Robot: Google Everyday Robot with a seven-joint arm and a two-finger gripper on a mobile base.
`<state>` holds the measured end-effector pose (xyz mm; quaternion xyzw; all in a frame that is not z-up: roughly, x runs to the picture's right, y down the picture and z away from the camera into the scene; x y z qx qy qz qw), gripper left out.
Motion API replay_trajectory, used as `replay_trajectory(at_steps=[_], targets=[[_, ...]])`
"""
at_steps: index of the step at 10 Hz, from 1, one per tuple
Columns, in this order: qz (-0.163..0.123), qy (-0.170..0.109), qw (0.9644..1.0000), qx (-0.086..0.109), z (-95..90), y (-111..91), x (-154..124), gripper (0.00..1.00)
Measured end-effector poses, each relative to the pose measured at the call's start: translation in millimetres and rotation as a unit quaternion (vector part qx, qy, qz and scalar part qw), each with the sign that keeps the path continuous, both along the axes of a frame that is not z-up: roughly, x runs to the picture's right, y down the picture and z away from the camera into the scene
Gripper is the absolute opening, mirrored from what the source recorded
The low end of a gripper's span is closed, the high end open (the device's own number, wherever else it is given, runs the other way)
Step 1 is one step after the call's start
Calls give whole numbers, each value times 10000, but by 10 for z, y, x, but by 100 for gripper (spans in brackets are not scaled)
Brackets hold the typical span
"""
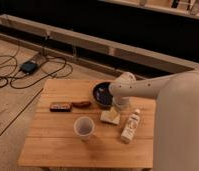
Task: Place the white sponge in the ceramic cup
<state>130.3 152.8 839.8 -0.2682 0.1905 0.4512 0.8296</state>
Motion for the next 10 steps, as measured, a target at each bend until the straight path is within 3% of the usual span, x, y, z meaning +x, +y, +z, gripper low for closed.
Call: replay_trajectory(at_steps=[5,10], targets=[[101,-243,9993,-265,120,141,-190,80],[-79,-375,9977,-553,296,299,-265,80]])
